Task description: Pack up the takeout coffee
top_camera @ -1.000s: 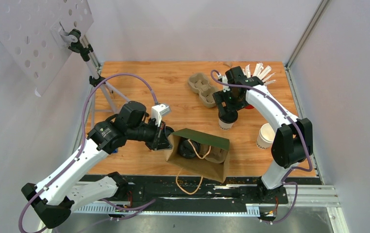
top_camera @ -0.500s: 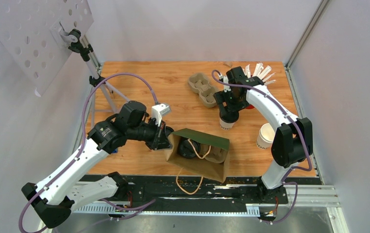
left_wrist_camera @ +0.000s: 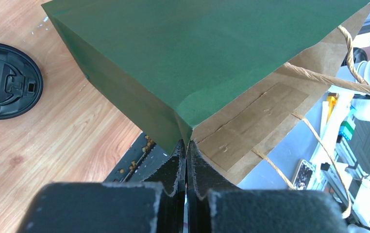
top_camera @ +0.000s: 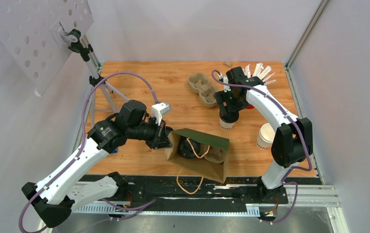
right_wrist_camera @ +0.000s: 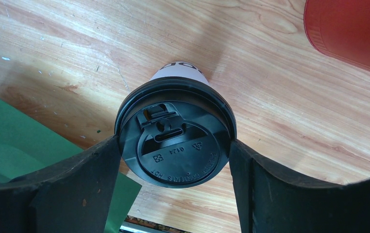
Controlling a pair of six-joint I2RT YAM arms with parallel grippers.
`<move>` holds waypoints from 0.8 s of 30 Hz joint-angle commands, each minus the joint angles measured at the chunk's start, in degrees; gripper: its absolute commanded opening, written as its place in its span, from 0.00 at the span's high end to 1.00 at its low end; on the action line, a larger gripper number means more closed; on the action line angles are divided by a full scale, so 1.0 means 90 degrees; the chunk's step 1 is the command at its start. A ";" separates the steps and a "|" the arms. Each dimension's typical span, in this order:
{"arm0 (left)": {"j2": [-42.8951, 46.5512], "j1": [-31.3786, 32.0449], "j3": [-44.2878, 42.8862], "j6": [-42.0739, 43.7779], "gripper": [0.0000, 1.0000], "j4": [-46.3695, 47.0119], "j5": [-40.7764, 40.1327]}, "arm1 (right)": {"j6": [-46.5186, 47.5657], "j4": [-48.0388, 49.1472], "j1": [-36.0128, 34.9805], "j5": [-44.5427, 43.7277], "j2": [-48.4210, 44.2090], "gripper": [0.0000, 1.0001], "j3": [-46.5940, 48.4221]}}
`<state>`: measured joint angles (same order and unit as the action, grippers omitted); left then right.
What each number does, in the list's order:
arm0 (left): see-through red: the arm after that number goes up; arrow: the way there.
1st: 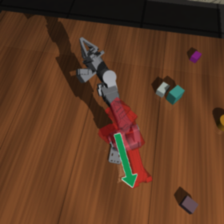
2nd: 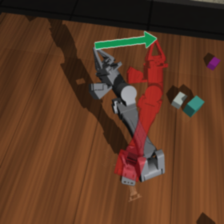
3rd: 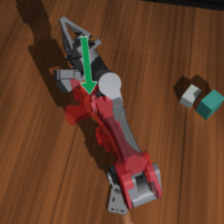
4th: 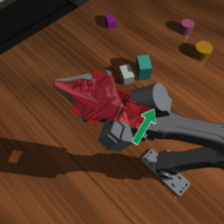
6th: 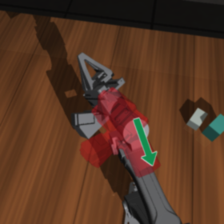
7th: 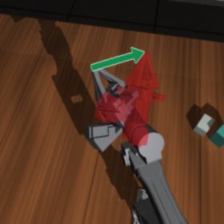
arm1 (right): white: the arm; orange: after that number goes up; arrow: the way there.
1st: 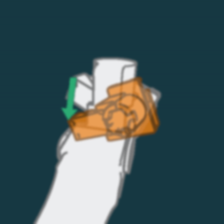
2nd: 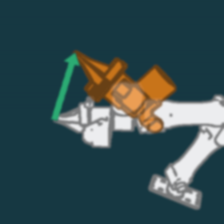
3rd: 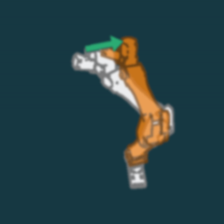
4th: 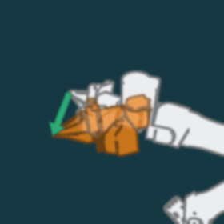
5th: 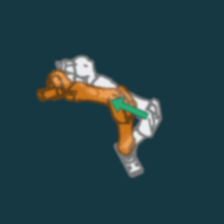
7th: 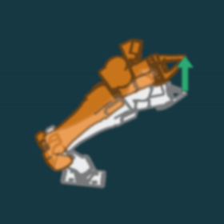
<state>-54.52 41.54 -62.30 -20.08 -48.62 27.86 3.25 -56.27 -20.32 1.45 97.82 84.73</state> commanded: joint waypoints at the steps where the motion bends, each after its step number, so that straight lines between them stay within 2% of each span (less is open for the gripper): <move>1: -0.0036 0.0014 -0.0334 0.0011 1.00 0.0134 -0.0082 | -0.0030 -0.0060 0.0033 -0.0093 -0.0113 0.32 0.0050; 13: -0.0278 0.0013 -0.0670 -0.0121 1.00 -0.0020 -0.0295 | 0.0006 -0.0647 0.0031 -0.0156 -0.0559 0.37 0.0808; 24: -0.0622 0.0013 -0.0950 -0.0268 1.00 -0.0178 -0.0538 | 0.0103 -0.1303 0.0031 0.0033 -0.1879 0.38 0.1602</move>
<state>-59.11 41.54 -67.31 -21.71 -49.78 24.60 3.36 -65.60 -20.32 0.99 87.26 95.37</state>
